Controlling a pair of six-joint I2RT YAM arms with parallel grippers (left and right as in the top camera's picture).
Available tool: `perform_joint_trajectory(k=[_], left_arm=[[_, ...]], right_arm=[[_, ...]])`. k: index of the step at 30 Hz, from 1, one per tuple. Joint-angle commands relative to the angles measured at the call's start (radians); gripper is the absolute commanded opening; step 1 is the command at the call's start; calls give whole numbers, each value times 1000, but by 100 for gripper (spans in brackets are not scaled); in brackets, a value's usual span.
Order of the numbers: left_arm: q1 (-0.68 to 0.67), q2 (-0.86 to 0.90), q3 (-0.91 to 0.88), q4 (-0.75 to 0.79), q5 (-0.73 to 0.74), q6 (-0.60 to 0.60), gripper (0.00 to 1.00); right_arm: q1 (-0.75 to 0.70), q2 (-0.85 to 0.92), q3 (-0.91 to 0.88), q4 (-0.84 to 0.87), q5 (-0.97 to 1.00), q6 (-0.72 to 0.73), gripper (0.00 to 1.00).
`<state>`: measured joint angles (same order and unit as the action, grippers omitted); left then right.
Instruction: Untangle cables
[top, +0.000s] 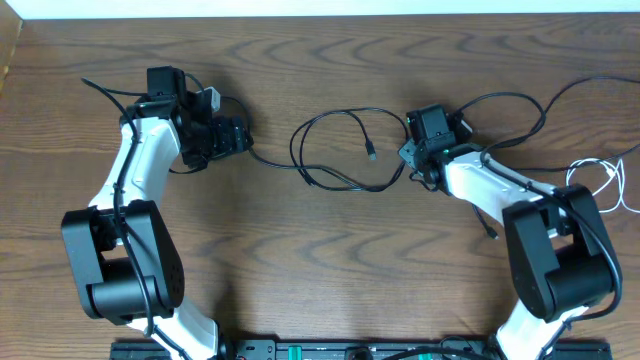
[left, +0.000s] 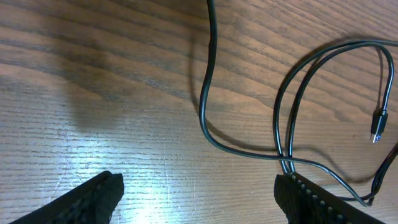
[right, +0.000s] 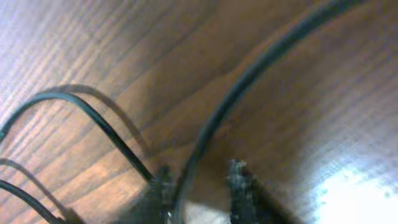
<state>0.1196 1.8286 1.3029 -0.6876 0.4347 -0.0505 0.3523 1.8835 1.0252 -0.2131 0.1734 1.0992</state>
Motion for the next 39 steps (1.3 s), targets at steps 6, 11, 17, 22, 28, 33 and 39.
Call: perform_joint_trajectory(k=[6,11,17,22,28,33,39], left_arm=[[-1,2,2,-2,-10,8,84],[-1,2,2,-2,-9,8,84],[-1,2,2,-2,-10,8,84],[-1,2,2,-2,-10,8,84],[-1,2,2,-2,-10,8,84],[-1,2,2,-2,-9,8,84],[-1,2,2,-2,-9,8,84]], right_arm=[[-23,-14,-11,4,-32,-27,1],[-26,-149,-11,5,-45,-113,1],[-23,-290,-11,8,-57,-155,1],[-23,-346,-11,27,-57,-216,1],[-23,-413,-11,75,-58,-343,1],[-23,-454,-11,104,-115,-428,1],[-23,-474,-11,144,-209,-518,1]])
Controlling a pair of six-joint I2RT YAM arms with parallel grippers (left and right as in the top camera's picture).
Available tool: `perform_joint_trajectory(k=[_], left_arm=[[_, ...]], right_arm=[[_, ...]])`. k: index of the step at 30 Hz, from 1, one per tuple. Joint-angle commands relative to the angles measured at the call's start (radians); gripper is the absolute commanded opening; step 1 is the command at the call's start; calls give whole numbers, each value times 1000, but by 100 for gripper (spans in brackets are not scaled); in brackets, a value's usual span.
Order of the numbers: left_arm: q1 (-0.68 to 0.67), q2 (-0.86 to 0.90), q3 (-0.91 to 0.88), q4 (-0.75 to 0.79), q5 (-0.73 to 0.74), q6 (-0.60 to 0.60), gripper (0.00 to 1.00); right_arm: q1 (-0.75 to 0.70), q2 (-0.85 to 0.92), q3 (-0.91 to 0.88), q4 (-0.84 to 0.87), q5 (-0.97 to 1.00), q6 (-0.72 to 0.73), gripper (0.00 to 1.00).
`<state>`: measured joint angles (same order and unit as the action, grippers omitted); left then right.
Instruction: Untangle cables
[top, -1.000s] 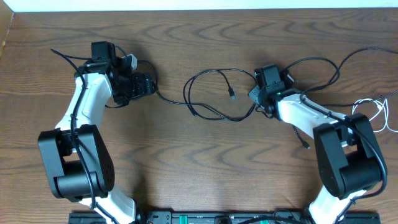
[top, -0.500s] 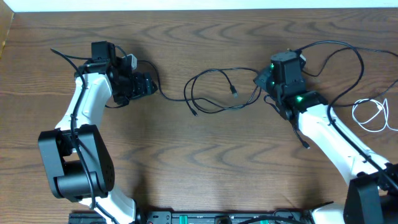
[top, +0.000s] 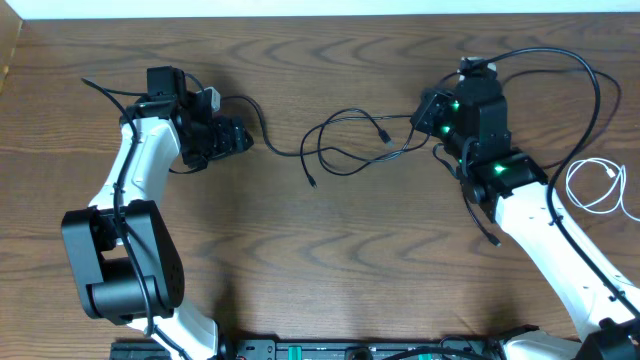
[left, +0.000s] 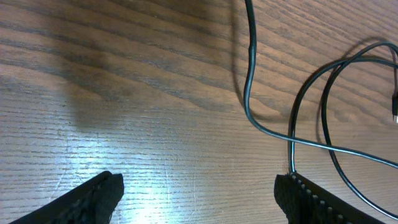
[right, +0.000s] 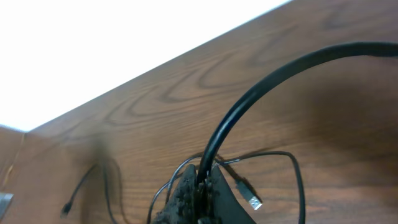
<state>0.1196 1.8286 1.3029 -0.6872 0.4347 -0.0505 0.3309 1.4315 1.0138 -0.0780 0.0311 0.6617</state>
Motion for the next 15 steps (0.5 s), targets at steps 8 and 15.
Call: perform_joint_trajectory(k=[8,15], left_arm=[[-1,2,2,-2,-9,8,84],[-1,2,2,24,51,-94,84]], right_arm=[[-2,-22,0,23,-91,-80,1],[-2,-22,0,23,-90,-80,1]])
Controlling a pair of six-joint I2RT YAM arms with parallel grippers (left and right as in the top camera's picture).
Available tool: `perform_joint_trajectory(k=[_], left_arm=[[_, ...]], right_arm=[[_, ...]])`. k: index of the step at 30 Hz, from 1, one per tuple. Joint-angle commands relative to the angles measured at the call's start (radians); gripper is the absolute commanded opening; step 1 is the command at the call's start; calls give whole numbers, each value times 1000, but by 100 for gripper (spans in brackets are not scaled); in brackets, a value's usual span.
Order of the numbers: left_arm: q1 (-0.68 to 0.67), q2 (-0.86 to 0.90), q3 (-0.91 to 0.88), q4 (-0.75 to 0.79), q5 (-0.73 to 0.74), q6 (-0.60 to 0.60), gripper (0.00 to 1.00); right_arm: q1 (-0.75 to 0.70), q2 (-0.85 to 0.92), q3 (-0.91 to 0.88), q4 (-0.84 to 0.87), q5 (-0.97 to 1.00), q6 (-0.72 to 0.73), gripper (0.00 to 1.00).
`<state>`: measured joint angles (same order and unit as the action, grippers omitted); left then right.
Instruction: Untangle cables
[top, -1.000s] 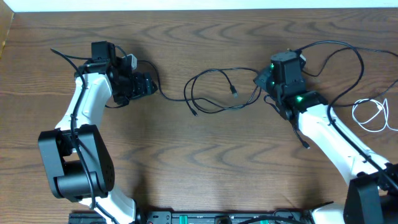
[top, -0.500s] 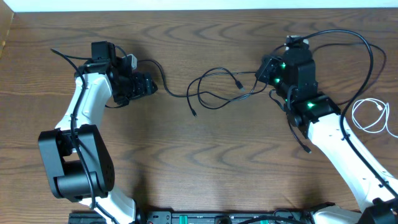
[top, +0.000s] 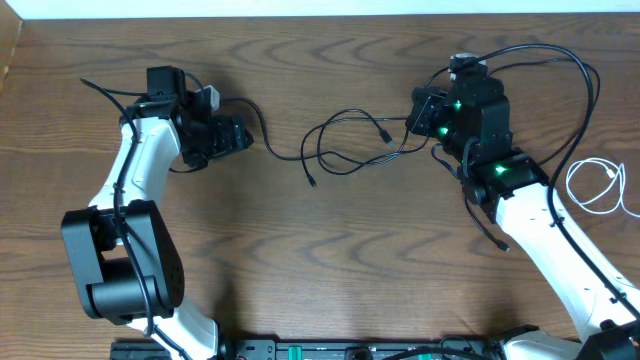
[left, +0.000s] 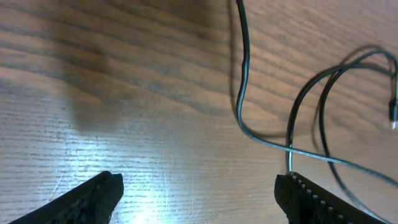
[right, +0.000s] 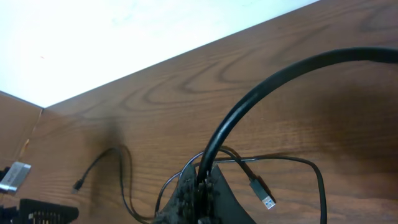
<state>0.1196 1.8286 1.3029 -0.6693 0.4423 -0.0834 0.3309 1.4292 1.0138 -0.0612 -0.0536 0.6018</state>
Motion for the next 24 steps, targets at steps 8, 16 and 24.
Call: perform_joint_trajectory(k=[8,16,24], left_arm=[[-13,2,2,39,187,-61,84],[-99,2,2,75,224,-61,84],[-226,3,2,122,82,-61,84]], right_arm=[[-2,-22,0,54,-130,-101,1],[-2,-23,0,84,-185,-148,1],[-2,-23,0,50,-185,-174,1]])
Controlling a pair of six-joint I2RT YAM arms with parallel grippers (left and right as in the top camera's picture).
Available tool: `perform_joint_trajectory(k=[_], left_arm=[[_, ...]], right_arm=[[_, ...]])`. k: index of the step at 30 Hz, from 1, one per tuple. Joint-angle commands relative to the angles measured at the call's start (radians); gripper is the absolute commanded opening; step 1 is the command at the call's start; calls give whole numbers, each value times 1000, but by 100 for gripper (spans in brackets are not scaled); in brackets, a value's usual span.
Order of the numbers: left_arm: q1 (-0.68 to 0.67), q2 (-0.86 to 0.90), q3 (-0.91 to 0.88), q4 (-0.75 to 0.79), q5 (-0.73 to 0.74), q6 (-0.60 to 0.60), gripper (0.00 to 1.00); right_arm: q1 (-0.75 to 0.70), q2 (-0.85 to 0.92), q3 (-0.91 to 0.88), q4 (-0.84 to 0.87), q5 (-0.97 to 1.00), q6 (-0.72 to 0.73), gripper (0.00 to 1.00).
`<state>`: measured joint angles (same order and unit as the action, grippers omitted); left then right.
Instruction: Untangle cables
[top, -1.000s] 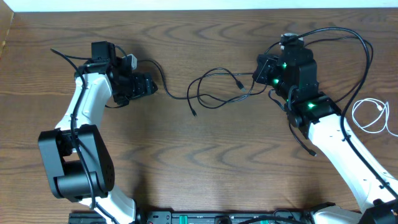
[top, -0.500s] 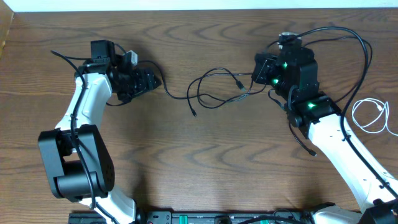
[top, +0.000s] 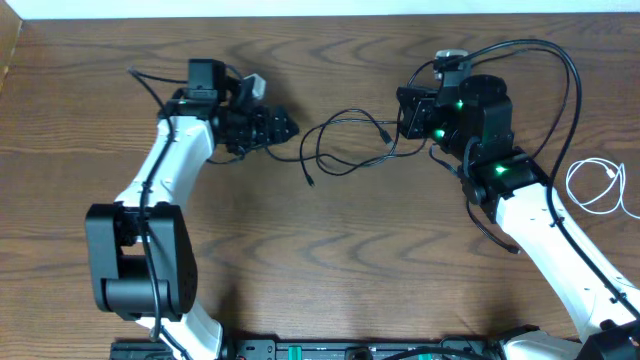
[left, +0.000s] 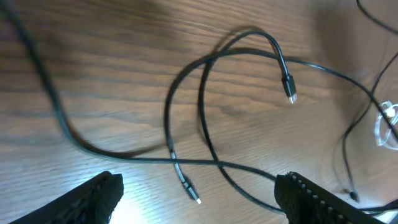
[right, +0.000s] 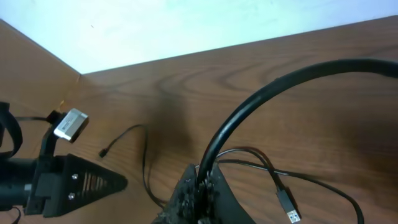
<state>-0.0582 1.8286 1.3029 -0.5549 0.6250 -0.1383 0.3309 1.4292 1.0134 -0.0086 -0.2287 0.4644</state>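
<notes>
A thin black cable (top: 345, 145) lies in crossing loops at the table's middle, one plug (top: 312, 181) pointing to the near side. My right gripper (top: 408, 112) is shut on the cable's thick part (right: 261, 106), which arcs up and away to the right. A USB plug (right: 286, 202) lies below that gripper. My left gripper (top: 290, 130) is open at the loops' left edge. In the left wrist view the loops (left: 205, 106) fill the frame, with a small plug (left: 189, 190) lying between the open fingers (left: 93, 199).
A white cable (top: 600, 185) is coiled at the table's right edge. A thin black lead (top: 150, 80) trails behind the left arm. The table's far edge meets a white wall (right: 186, 25).
My left gripper has moved right, from beside the cable's left tail to the edge of the loops, still open. My right gripper has shifted slightly left, still shut on the cable.
First my right gripper was low on the table with its fingers either side of the cable. Then it was raised and shut on it, and the loops had shifted. The left gripper stayed open at the left until now, when it stands at the loops.
</notes>
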Motion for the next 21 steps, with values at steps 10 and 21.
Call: perform_joint_trajectory(k=[10,21], left_arm=[[-206,55,1,60,-336,-20,84],[-263,143,0,82,-454,-13,71]], right_arm=[[-2,-23,0,-19,-10,-36,1],[-2,-23,0,-32,-10,-36,1]])
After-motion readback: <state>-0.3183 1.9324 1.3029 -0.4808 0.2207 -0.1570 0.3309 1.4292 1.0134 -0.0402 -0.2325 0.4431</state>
